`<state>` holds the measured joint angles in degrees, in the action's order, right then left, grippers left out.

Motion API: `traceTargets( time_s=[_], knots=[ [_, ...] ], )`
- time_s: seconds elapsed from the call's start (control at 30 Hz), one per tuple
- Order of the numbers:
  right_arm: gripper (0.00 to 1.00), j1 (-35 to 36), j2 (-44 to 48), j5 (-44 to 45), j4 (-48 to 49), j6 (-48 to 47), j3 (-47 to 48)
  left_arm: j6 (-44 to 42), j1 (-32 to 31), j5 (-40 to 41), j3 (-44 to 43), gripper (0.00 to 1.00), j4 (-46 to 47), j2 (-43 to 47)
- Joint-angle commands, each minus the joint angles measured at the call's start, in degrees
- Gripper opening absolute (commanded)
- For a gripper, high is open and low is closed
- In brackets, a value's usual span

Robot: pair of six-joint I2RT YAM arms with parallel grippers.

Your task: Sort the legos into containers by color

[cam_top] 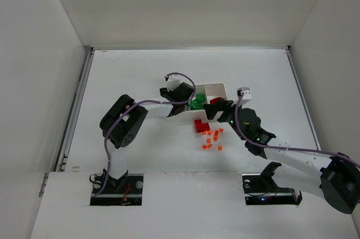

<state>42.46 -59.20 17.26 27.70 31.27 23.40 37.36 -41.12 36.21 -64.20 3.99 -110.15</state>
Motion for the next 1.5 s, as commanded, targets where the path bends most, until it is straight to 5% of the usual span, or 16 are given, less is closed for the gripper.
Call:
traceTargets(
  time_s=[0.0, 0.07, 0.23, 0.4, 0.8, 1.47],
  knots=[
    [0.94, 0.3, 2.68, -0.47, 4.29, -0.86, -0.98, 1.92, 0.65, 1.06, -0.04, 0.6, 0.49, -1.91],
    [0.94, 0.3, 3.12, -0.47, 4.11, -0.68, -1.07, 2.71, 1.09, -0.16, 0.04, 0.58, 0.49, -2.53],
    [0.94, 0.3, 3.13, -0.47, 3.94, -0.68, -1.16, 2.63, 1.79, -1.58, 1.01, 0.27, 1.81, -1.48],
    [0.94, 0.39, 2.51, -0.47, 4.11, -0.51, -1.07, 1.75, 1.53, -1.58, 1.1, 0.12, 1.37, 1.07],
    [0.94, 0.39, 1.19, -0.47, 4.46, -0.5, -0.99, -0.01, -0.49, -1.75, 2.15, 0.05, -0.29, 13.9],
    [0.92, -3.21, 8.83, 4.79, 1.83, 1.16, -3.35, 2.18, -5.4, -10.71, -4.69, 0.04, -3.02, 17.16]
  ],
)
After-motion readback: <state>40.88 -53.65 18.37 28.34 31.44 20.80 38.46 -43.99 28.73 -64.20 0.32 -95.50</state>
